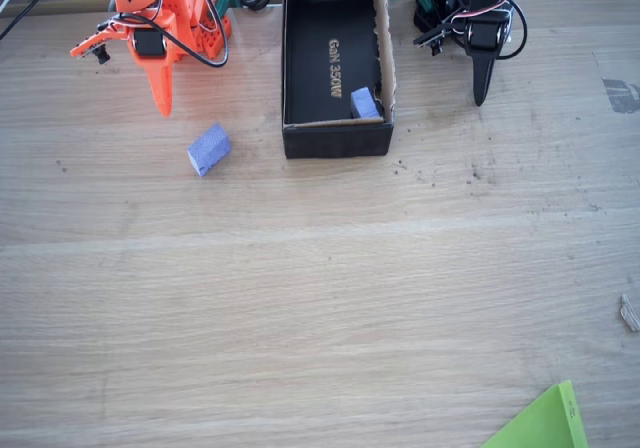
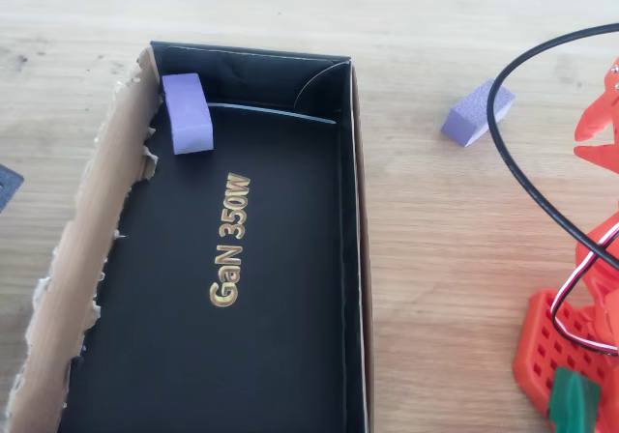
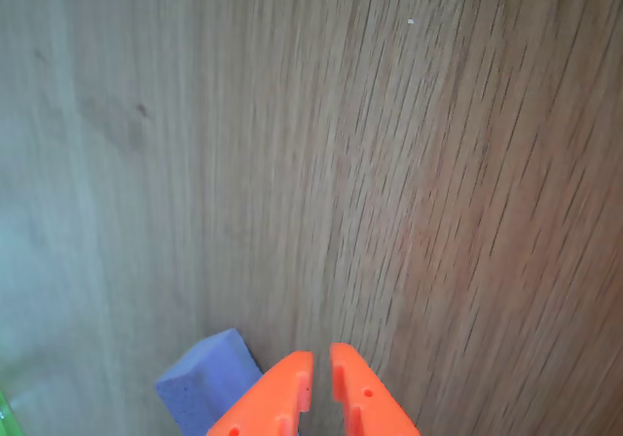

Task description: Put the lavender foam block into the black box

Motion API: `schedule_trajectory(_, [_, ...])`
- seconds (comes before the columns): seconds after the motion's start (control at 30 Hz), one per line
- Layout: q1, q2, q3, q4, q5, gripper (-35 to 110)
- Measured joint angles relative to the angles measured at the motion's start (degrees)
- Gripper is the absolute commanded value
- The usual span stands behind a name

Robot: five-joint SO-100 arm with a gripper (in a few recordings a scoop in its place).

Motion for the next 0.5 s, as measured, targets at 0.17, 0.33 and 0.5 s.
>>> schedule_trajectory(0.17, [1.3,0.0,0.0,0.0,0.0,0])
schedule_trajectory(0.33, [0.0,0.0,0.0,0.0,0.7,0])
schedule_trajectory(0.5, [0.2,0.0,0.0,0.0,0.4,0])
